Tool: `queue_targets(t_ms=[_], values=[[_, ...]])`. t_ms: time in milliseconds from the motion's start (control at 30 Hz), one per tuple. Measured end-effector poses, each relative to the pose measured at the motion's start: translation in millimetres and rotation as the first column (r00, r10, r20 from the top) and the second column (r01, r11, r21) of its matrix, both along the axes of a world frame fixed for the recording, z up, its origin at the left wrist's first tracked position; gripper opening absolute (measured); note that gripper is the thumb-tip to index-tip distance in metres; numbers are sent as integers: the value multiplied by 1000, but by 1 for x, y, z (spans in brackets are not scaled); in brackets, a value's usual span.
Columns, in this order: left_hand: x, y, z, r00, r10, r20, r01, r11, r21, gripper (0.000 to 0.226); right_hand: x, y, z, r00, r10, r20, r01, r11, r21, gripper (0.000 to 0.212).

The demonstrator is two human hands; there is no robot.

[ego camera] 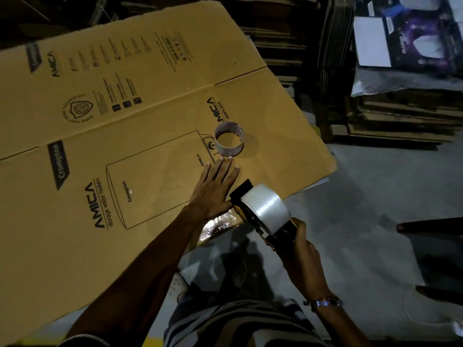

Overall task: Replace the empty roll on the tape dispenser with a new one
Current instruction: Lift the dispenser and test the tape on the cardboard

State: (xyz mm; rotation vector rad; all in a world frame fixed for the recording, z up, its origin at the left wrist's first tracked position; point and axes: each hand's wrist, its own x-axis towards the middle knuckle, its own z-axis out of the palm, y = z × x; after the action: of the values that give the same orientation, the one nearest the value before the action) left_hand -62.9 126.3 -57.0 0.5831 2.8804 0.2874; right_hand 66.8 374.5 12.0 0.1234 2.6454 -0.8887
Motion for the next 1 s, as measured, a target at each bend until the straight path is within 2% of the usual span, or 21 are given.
queue_targets(t_ms=[267, 500, 633, 900, 1000], values=[[-1, 0, 7, 1000, 21, 6, -21, 1000, 14, 106, 3, -3, 1, 1000, 11, -28, -11, 1000, -4, 69], [-2, -1, 5, 1000, 21, 23, -22, 1000, 18, 109, 3, -4, 9, 995, 79, -52, -74, 992, 98, 74], [-4, -1, -1, 999, 25, 22, -25, 1000, 2, 95, 16, 4, 18, 999, 36, 8, -36, 990, 137, 67], [3, 15, -3, 992, 84, 97, -85, 996, 12, 89, 36, 13, 9, 1000, -24, 18, 23, 999, 49, 59], [13, 22, -7, 996, 59, 61, -58, 998, -9, 104, 42, 17, -8, 997, -71, 25, 72, 997, -29, 57]])
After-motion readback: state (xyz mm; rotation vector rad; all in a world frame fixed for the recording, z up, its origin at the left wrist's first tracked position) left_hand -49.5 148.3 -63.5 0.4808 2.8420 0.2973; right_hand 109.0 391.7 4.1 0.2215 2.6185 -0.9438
